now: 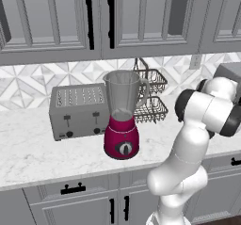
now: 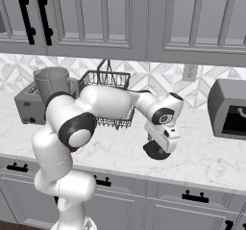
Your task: Close the lid blender by securely placing the lid on top.
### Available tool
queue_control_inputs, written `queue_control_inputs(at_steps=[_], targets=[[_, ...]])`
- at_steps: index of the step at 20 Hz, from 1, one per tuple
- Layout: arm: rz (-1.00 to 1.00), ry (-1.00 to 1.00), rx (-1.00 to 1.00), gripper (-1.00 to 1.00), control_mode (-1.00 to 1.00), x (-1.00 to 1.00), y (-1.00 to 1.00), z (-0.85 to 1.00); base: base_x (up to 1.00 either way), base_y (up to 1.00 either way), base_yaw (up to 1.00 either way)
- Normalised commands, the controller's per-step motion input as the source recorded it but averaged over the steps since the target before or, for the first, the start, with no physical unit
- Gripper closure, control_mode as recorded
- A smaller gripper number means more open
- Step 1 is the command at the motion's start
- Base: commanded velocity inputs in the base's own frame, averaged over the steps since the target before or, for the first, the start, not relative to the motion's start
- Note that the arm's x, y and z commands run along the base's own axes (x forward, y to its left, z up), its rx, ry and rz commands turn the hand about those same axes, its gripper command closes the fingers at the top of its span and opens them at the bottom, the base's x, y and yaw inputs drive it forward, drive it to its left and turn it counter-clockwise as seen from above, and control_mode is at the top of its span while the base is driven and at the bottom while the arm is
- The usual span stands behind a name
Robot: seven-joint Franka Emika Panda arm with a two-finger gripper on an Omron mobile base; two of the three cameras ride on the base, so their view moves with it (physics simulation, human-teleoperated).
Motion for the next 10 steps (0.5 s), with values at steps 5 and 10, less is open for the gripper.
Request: queue_control_inputs(at_steps=[5,10], targets=[[0.00,0.02,-0.05,-1.00,-1.00,0.03,0.01,-0.11,0.00,0.00,0.00],[0.00,0.00,0.00,-1.00,-1.00,0.21,0.00,-0.02,0.00,0.00,0.00]])
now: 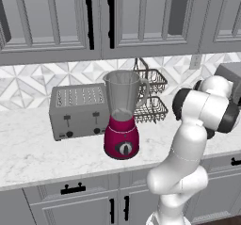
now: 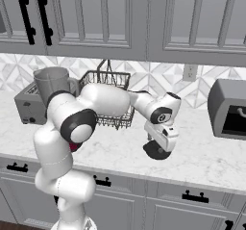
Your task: Close the lid blender by securely placing the lid on top.
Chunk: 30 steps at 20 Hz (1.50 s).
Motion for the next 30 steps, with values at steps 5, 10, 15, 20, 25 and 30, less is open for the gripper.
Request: queue_control_inputs(at_steps=[5,10,15,20,25,30], targets=[[0.00,0.00,0.00,-1.00,-1.00,0.29,0.07,-0.19,0.00,0.00,0.00],[0.00,0.00,0.00,-1.00,-1.00,0.26,-0.03,-0.21,0.00,0.00,0.00],[0.00,0.00,-0.01,-1.00,-1.00,0.16,-0.05,-0.40,0.00,0.00,0.00],[0.00,0.00,0.00,-1.00,-1.00,0.16,0.00,-0.41,0.00,0.00,0.00],[0.00,0.00,0.00,-1.00,-1.00,0.15,0.00,-0.48,0.00,0.00,0.00],[0.00,-0.01,0.00,1.00,-1.00,0.02,0.00,-0.78,0.00,0.00,0.00]])
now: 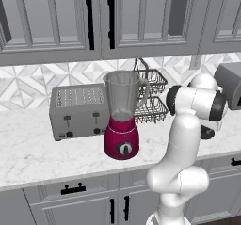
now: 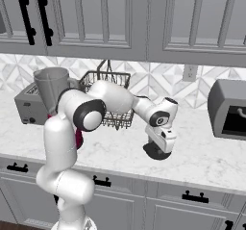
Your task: Close the lid blender by securely placing the lid on top.
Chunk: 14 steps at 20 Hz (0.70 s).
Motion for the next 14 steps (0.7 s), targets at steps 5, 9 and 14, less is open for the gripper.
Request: queue_control_inputs(at_steps=[5,9,14], targets=[[0.00,-0.02,0.00,1.00,-1.00,0.00,0.00,-0.75,0.00,0.00,0.00],[0.00,-0.03,0.00,1.00,-1.00,0.00,0.00,-0.85,0.00,0.00,0.00],[0.00,-0.01,0.00,1.00,-1.00,-0.01,0.00,-0.82,0.00,0.00,0.00]])
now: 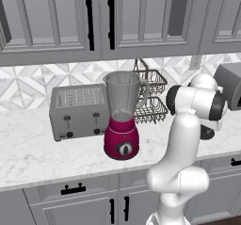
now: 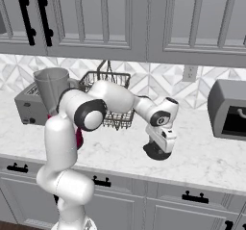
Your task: Close the lid blender by securely placing the lid on top.
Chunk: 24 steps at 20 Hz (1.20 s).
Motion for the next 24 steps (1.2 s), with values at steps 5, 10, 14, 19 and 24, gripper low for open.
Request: queue_control_inputs(at_steps=[5,10,14,19,24], targets=[[0.00,-0.09,0.03,1.00,-1.00,-0.21,-0.19,-0.66,0.00,0.00,0.00],[-0.01,-0.08,0.01,1.00,-1.00,-0.03,-0.02,-0.77,0.00,0.00,0.00],[-0.05,-0.13,0.00,1.00,-1.00,-0.11,-0.03,-0.64,0.00,0.00,0.00],[-0.01,0.01,0.00,1.00,-1.00,0.22,0.17,-1.00,0.00,0.00,0.00],[0.00,0.10,0.00,1.00,-1.00,0.35,0.27,-0.93,0.00,0.00,0.00]])
